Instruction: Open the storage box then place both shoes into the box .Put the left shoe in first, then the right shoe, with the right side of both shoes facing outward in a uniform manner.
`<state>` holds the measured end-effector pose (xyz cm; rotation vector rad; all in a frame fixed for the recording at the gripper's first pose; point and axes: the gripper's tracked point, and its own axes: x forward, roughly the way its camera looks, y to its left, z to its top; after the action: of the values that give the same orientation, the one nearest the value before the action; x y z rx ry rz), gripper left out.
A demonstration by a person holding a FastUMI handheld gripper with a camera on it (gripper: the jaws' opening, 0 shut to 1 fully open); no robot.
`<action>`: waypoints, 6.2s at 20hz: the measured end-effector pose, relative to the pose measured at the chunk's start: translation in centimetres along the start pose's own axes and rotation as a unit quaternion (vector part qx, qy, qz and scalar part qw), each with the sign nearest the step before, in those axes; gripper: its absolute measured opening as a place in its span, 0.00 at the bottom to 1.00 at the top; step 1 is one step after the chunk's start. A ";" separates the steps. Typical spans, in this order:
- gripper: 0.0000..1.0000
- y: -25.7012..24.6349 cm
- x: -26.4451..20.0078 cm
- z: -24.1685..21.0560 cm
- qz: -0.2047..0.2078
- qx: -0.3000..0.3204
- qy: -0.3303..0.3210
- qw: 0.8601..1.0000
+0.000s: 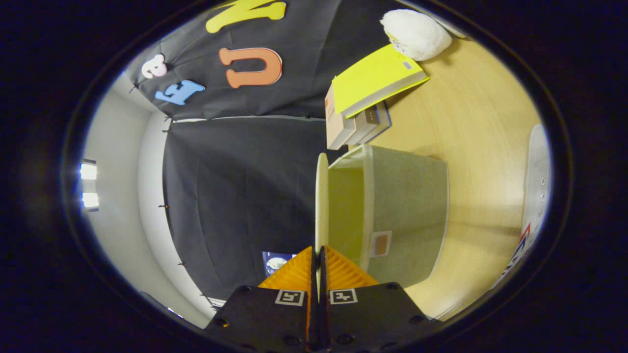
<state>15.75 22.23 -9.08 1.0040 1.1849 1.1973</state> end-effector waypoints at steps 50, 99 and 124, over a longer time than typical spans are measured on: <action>1.00 -12.2 -12.3 -0.5 -0.508 -0.100 -0.147 0.843; 0.06 0.4 -1.4 -1.9 -0.461 -0.085 -0.184 0.864; 0.19 -11.5 17.9 -4.4 -0.523 -0.052 -0.078 0.847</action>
<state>12.59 38.35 -23.25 0.2322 1.2412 0.2821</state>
